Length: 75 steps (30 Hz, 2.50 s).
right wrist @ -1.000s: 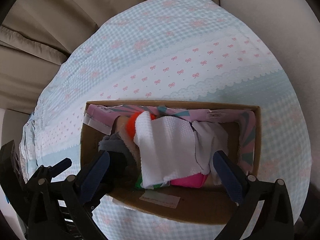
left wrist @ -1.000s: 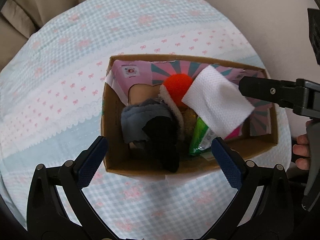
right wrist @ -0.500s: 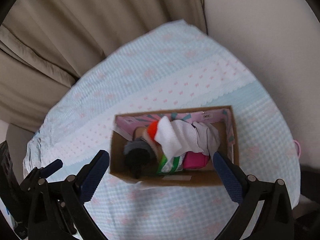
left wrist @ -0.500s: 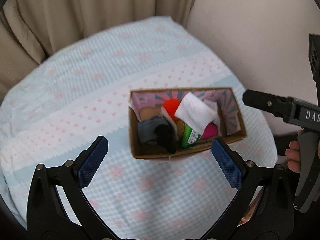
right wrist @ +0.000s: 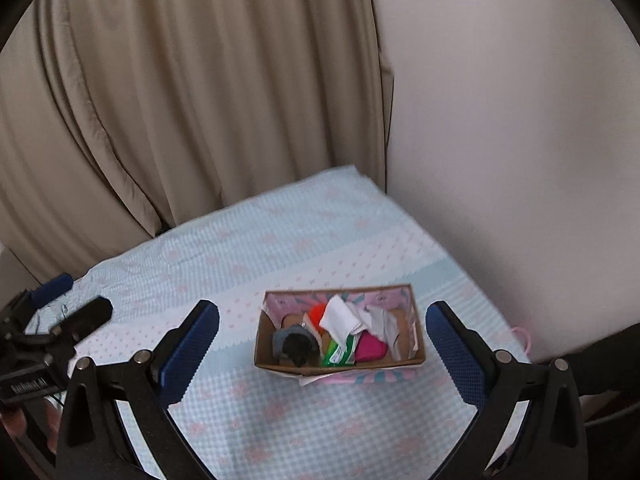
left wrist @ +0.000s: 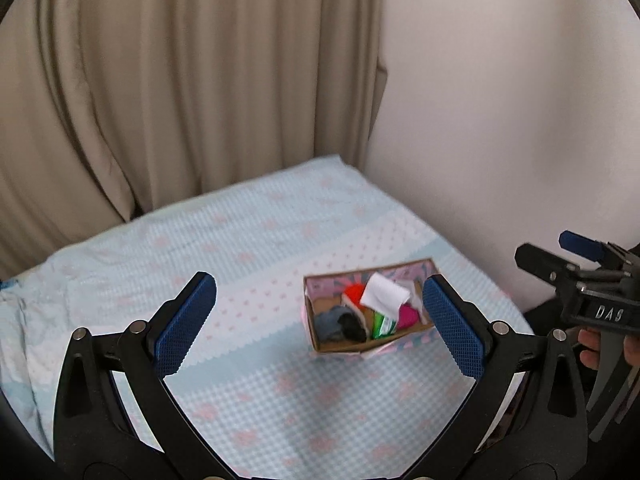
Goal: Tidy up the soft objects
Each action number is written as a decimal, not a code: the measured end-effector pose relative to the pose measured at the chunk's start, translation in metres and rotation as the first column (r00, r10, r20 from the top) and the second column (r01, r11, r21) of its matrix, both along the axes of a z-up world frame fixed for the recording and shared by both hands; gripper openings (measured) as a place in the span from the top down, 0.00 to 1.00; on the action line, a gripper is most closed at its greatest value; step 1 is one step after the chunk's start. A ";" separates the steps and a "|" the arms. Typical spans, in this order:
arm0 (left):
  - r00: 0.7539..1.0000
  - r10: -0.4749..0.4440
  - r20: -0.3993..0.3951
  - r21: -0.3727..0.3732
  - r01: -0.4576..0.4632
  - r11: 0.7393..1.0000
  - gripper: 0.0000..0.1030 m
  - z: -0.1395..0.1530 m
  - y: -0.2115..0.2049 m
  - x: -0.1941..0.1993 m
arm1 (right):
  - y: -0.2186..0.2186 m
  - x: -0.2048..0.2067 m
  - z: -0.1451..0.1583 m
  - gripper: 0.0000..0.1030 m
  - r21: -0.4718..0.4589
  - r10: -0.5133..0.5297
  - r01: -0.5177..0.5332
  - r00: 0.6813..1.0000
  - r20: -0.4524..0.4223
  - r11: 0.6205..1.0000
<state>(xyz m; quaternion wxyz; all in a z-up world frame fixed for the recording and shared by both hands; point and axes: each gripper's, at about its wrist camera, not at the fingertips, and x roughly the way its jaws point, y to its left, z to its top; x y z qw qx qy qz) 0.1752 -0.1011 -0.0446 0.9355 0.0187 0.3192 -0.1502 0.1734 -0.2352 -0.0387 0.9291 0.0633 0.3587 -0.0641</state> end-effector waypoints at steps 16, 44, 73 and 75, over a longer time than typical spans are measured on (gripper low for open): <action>0.985 0.059 0.164 -0.050 -0.052 0.997 0.00 0.039 0.031 -0.060 | 0.041 -0.064 0.045 0.00 -0.127 -0.024 0.050 0.981 0.194 0.991; 0.976 0.063 0.209 -0.070 -0.049 0.996 0.00 0.045 0.024 -0.067 | 0.039 -0.071 0.056 0.00 -0.139 -0.049 0.086 0.967 0.249 0.987; 0.972 0.068 0.223 -0.076 -0.052 0.996 0.00 0.045 0.027 -0.066 | 0.034 -0.065 0.056 0.00 -0.135 -0.046 0.084 0.965 0.258 0.987; 0.973 0.069 0.222 -0.075 -0.054 0.996 0.00 0.044 0.027 -0.066 | 0.034 -0.065 0.056 0.00 -0.135 -0.047 0.084 0.965 0.258 0.987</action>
